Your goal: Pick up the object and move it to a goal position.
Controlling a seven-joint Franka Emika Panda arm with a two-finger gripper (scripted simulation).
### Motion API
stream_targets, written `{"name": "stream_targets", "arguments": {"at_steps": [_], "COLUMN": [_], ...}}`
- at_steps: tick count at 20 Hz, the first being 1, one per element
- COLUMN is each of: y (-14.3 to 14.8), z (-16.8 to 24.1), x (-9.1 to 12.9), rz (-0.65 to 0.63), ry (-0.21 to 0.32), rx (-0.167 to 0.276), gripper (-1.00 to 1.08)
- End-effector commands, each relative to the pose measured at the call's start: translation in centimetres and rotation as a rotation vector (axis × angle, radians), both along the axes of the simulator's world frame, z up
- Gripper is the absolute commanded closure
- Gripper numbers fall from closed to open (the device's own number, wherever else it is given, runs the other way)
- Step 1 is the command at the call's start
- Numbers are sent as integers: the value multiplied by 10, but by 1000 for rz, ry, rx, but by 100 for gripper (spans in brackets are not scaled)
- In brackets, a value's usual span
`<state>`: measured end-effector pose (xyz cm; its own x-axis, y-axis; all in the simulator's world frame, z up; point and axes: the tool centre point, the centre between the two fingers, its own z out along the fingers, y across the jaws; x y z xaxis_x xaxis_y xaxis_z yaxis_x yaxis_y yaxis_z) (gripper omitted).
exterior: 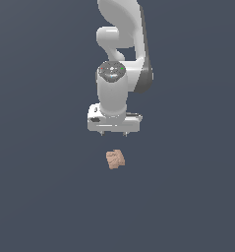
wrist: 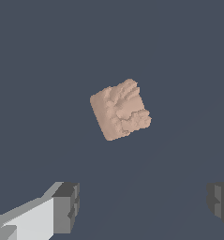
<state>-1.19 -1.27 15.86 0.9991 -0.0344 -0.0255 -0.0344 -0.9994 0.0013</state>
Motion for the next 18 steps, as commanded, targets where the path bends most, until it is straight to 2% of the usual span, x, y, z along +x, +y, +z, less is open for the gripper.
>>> {"name": "stream_targets", "arguments": {"at_steps": [1,11,18], "y": [0,4,4], "z": [0,13,9], "x": [0,11,13], "rz": [0,53,67], "ry": [0,-34,-33], "rx": [0,-11,-11], "gripper": [-92,-92,-92]}}
